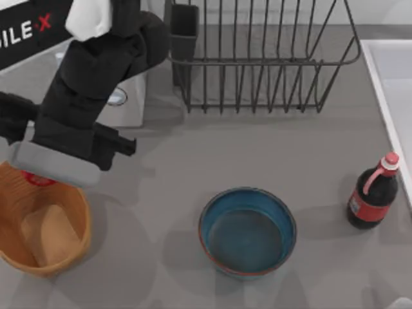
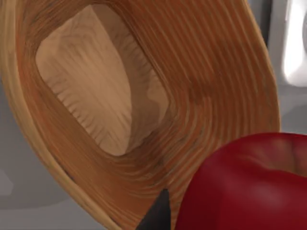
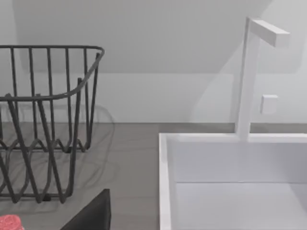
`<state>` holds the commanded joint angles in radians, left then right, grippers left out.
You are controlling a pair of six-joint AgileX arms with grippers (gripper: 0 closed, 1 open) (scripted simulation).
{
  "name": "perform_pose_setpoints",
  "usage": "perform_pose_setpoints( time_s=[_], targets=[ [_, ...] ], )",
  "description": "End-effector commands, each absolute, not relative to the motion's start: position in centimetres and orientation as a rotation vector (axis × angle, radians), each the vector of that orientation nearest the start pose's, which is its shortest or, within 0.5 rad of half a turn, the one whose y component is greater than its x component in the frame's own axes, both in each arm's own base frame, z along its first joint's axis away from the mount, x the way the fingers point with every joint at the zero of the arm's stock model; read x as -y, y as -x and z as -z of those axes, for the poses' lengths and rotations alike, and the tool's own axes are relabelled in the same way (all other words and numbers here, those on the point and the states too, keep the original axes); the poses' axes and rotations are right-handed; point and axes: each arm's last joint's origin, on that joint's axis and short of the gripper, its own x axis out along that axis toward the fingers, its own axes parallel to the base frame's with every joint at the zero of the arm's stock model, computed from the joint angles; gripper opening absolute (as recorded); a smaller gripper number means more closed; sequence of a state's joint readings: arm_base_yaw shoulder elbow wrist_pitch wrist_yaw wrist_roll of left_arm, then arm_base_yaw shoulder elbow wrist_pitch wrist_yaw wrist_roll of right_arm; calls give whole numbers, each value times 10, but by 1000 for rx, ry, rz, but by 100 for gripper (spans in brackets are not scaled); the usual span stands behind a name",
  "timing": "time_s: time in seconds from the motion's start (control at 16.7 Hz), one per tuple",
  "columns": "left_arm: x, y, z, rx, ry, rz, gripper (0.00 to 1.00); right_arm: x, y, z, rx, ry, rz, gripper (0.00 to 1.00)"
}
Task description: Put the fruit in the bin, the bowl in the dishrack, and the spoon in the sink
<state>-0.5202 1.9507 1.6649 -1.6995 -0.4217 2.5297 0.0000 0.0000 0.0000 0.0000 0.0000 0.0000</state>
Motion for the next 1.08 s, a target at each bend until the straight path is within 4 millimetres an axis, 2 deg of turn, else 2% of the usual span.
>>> perform_pose_setpoints(
  time_s=[0.36,1.08],
  targets=[
    [150,-302,-243,560,1783,-2020,0,1,-106,-160,0,0,0,100],
    [124,-293,-189,558,1786,-2018,0,1,-106,-160,0,0,0,100]
  ],
)
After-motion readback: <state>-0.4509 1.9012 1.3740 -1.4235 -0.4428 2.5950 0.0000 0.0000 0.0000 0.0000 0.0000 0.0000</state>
